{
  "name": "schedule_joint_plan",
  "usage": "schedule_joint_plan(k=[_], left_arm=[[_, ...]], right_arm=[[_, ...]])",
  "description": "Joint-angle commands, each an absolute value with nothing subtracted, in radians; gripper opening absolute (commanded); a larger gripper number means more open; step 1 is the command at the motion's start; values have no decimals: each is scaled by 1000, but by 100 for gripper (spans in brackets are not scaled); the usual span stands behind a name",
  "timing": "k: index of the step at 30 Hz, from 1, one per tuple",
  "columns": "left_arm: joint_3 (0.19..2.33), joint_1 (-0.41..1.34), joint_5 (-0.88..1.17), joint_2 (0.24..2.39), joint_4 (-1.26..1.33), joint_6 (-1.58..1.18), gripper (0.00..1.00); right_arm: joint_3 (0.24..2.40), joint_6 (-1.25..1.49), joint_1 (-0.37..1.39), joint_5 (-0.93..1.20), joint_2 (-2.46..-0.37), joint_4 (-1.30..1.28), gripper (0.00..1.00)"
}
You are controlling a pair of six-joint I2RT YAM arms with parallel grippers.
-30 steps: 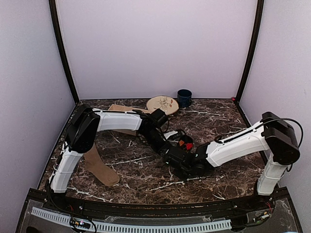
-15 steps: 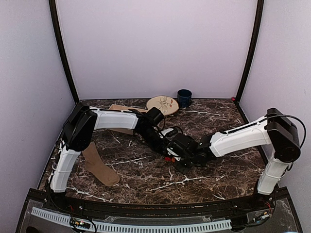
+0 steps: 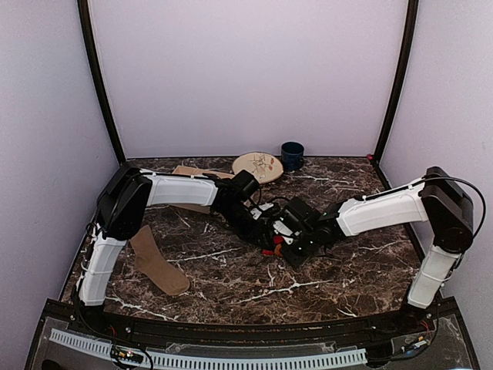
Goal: Roll the socks
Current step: Roll the sock at the center of the board.
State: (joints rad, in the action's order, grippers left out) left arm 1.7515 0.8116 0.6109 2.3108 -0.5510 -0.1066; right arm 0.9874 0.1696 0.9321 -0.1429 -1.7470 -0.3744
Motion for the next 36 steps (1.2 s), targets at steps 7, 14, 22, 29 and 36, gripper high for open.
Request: schedule_joint_plan(k=[7,14,22,29,36], left_arm=[[1686,834,562,2334,-626,-154,36],[1678,834,549,2340,-638,-166,35],[1719,836,524,2362,-699,-167,32],[1745,836,510,2377,-743,-156,30],[1780,836,501,2398,-788,-138,29]], right_arm=[[982,206,891,-5,-1730,-371,0],[963,234,891,57,-1714,-345,0],[975,225,891,5,-1706,-364,18],[985,245,891,-41,-1705,-396,33],[982,271,897,-105,-1672,-427,37]])
